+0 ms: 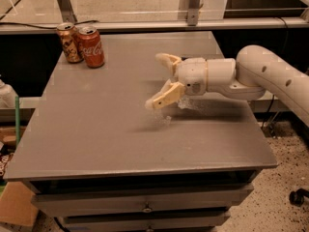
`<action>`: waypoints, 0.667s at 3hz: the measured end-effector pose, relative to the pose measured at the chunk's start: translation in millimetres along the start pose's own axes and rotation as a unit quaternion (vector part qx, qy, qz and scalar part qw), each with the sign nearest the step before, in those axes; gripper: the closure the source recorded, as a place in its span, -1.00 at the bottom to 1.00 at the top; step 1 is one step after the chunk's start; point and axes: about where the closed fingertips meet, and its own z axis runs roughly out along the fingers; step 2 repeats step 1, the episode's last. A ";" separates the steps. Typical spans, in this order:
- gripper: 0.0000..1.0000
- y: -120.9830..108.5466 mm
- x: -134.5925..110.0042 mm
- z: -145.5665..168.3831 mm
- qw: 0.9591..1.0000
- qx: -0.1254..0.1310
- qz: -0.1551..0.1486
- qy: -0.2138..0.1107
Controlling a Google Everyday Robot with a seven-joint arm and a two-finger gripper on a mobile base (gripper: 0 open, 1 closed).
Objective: Move coke can near orange can
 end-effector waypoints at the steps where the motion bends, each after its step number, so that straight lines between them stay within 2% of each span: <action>1: -1.00 0.0 0.0 0.1 1.000 0.000 0.000 0.000; 2: -1.00 0.0 0.0 0.1 1.000 0.000 0.000 0.000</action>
Offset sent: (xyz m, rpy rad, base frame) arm 0.0000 0.0000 0.0000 0.0000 0.0000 0.0000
